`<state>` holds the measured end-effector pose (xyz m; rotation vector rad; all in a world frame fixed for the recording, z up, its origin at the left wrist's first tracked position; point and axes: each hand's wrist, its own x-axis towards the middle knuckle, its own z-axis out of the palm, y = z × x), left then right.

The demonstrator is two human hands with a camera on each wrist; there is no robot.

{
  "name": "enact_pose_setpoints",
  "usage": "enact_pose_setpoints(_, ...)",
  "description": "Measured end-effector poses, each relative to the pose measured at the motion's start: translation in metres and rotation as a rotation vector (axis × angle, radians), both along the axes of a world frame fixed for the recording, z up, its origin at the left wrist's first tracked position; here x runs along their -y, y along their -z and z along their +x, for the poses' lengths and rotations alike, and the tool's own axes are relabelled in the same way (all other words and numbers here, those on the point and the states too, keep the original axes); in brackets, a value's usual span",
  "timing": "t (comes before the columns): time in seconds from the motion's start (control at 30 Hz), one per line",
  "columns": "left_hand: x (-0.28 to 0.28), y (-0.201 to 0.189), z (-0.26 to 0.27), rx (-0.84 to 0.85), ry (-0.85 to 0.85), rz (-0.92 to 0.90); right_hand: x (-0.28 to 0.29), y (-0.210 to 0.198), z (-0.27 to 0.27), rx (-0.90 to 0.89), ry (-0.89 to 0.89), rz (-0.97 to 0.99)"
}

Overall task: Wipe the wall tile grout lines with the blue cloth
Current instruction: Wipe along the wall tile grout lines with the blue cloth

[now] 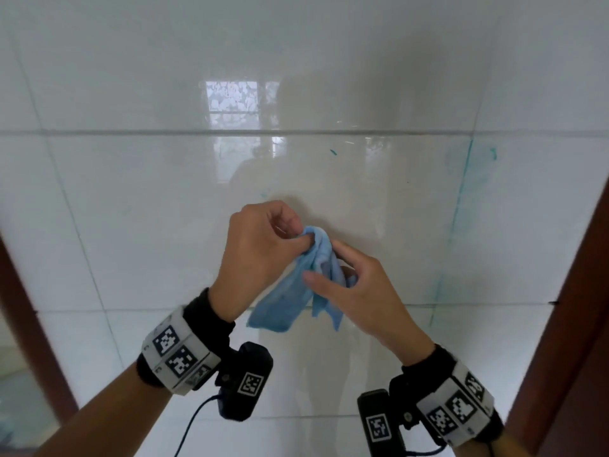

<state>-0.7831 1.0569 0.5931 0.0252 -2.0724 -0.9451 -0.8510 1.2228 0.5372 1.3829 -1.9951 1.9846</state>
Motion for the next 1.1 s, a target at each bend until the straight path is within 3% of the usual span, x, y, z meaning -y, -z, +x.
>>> enact_pose_setpoints(0.2, 0.013, -0.031, 0.011, 0.147, 0.239, 0.198, 0.026, -0.010, -0.027, -0.121, 0.295, -0.161)
enact_pose_setpoints(0.37, 0.014, -0.052, 0.021, 0.056, 0.389, 0.013, 0.011, -0.058, -0.025, -0.330, 0.530, -0.331)
enact_pose_setpoints(0.43, 0.020, -0.059, 0.021, -0.063, 0.250, -0.117, -0.003, -0.079, -0.022, -0.463, 0.710, -0.408)
enact_pose_setpoints(0.53, 0.044, -0.061, 0.015, -0.222, -0.153, -0.392, -0.015, -0.100, -0.041, -0.620, 0.957, -0.447)
enact_pose_setpoints(0.7, 0.083, -0.054, -0.001, -0.043, -0.532, -0.634, 0.013, -0.092, -0.081, -0.749, 1.024, -0.393)
enact_pose_setpoints(0.8, 0.092, -0.054, -0.004, -0.039, -0.602, -0.668, 0.036, -0.080, -0.081, -0.851, 0.974, -0.415)
enact_pose_setpoints(1.0, 0.104, -0.059, -0.001, -0.031, -0.567, -0.706, 0.077, -0.041, -0.061, -1.236, 0.682, -0.113)
enact_pose_setpoints(1.1, 0.114, -0.063, 0.008, 0.006, -0.550, -0.752, 0.071, -0.057, -0.071, -1.175, 0.769, -0.218)
